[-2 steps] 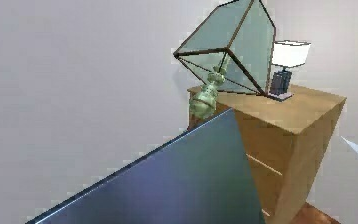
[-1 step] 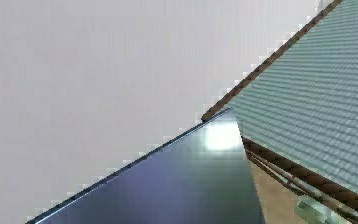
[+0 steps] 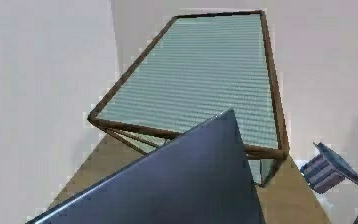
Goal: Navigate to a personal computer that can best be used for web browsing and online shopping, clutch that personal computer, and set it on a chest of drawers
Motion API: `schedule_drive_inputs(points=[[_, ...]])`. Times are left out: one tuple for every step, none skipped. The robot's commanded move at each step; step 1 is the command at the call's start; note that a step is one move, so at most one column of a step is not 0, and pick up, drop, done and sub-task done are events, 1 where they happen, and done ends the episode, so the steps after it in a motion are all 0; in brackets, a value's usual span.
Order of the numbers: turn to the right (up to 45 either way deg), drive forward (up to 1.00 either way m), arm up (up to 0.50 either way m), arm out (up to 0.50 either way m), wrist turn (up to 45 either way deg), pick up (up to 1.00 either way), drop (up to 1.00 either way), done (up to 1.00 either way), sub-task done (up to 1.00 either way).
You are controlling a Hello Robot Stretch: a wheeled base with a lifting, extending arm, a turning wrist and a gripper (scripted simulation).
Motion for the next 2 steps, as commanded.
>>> schedule_drive_inputs(points=[[45.0,0.00,0.00,0.00,0.0,0.00,0.00,0.00,0.00],[12.0,0.00,0.00,0.00,0.0,0.00,0.00,0.00,0.00]])
